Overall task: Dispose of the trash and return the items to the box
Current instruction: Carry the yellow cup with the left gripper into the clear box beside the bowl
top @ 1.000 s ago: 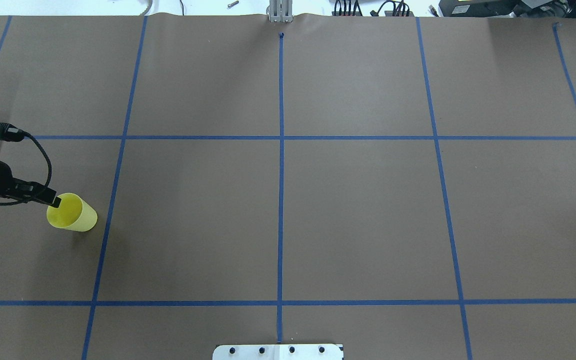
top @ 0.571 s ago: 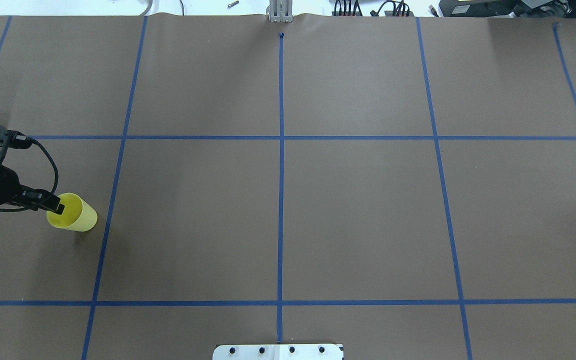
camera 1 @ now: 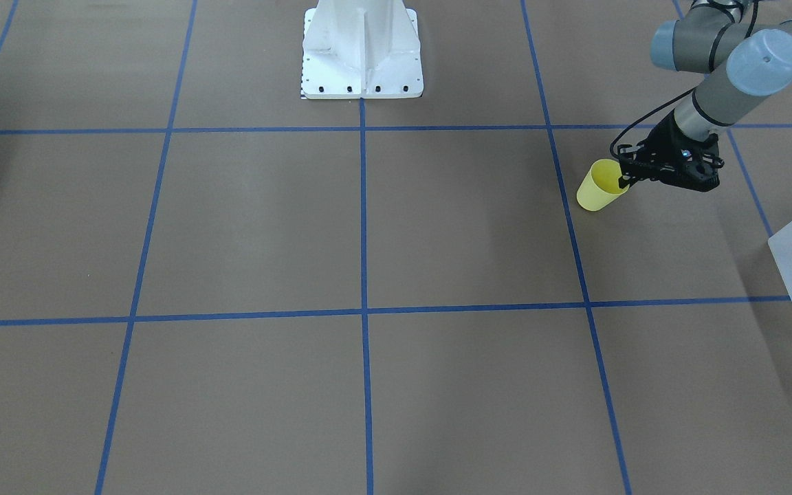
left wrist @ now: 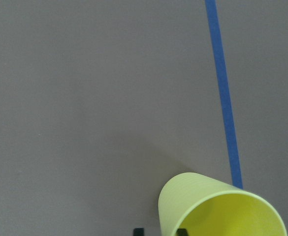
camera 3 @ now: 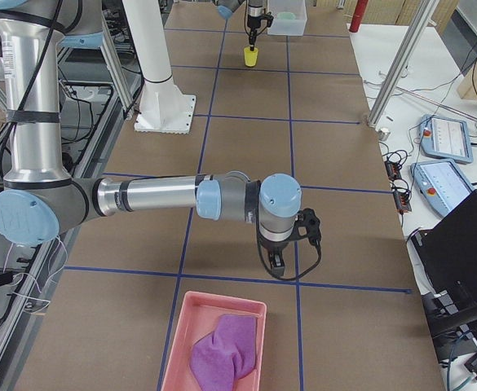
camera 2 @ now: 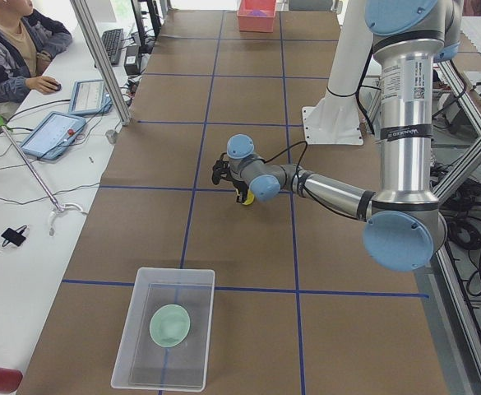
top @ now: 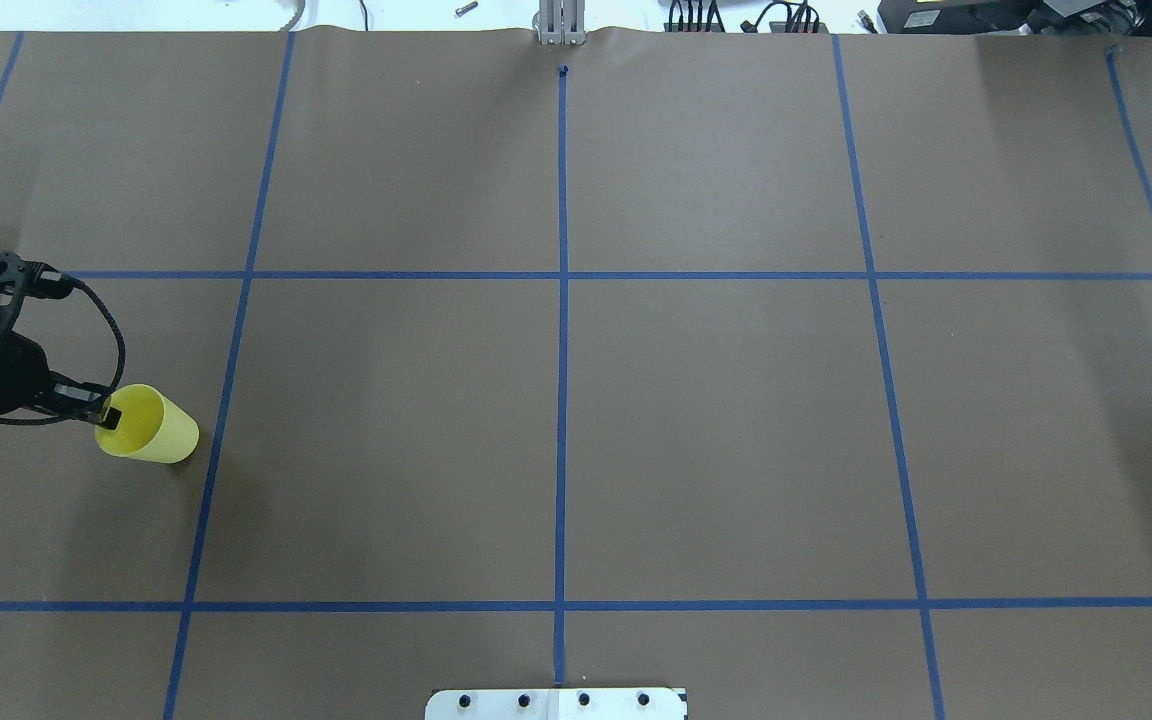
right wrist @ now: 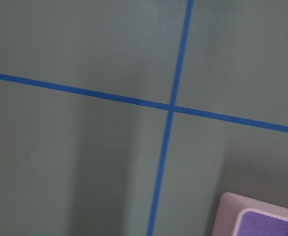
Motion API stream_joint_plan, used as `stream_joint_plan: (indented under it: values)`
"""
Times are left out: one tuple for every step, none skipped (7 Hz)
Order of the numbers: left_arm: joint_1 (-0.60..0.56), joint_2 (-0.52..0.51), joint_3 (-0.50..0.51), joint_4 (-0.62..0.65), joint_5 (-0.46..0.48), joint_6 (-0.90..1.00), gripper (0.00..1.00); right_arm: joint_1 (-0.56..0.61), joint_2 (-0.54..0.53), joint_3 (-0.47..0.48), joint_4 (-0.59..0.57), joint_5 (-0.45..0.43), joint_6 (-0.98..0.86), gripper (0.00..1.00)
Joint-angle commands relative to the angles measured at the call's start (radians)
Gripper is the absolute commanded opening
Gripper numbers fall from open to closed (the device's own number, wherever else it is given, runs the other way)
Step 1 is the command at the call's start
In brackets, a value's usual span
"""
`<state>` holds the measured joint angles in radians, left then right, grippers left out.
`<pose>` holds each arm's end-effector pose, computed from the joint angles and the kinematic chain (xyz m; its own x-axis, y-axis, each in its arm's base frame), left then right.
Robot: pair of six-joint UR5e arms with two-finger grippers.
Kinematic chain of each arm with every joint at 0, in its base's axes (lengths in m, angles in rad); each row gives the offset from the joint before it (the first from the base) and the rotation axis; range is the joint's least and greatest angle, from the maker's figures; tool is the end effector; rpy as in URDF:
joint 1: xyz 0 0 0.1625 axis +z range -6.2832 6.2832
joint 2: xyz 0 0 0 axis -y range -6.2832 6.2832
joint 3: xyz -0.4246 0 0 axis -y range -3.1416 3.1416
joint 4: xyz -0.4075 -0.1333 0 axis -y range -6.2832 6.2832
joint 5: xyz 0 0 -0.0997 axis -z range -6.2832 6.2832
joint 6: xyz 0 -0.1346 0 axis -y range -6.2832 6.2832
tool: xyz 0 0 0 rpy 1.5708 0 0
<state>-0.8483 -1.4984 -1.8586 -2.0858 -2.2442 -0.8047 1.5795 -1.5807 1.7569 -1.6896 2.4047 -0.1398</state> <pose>0.3014 -0.4166 0.5107 0.5708 0.1721 -0.8029 -0.1172 0.9848 0.1278 0.0380 -0.5014 0.6002 0.6670 -0.1754 0.7241 0.0851 0.9835 0.1598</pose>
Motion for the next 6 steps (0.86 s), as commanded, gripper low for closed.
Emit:
stream_joint_plan:
  values:
    - [-0.117,0.006,-0.008,0.029,-0.084,0.085,0.0,-0.143,0.004,0.097,0.028,0.017,0.199,1.0]
    - [-0.211,-0.008,-0.007,0.161,-0.103,0.283,0.0,-0.191,0.005,0.128,0.054,0.011,0.268,1.0]
    - [-0.306,-0.047,0.007,0.308,-0.098,0.478,0.0,-0.229,0.004,0.144,0.091,0.008,0.345,1.0]
    - [-0.422,-0.096,0.071,0.407,-0.101,0.669,0.0,-0.274,0.004,0.147,0.149,0.004,0.426,1.0]
    - [-0.53,-0.176,0.187,0.47,-0.103,0.825,0.0,-0.323,0.004,0.147,0.207,-0.016,0.5,1.0]
    - [-0.645,-0.277,0.378,0.492,-0.107,1.01,0.0,-0.361,0.005,0.148,0.232,-0.044,0.544,1.0]
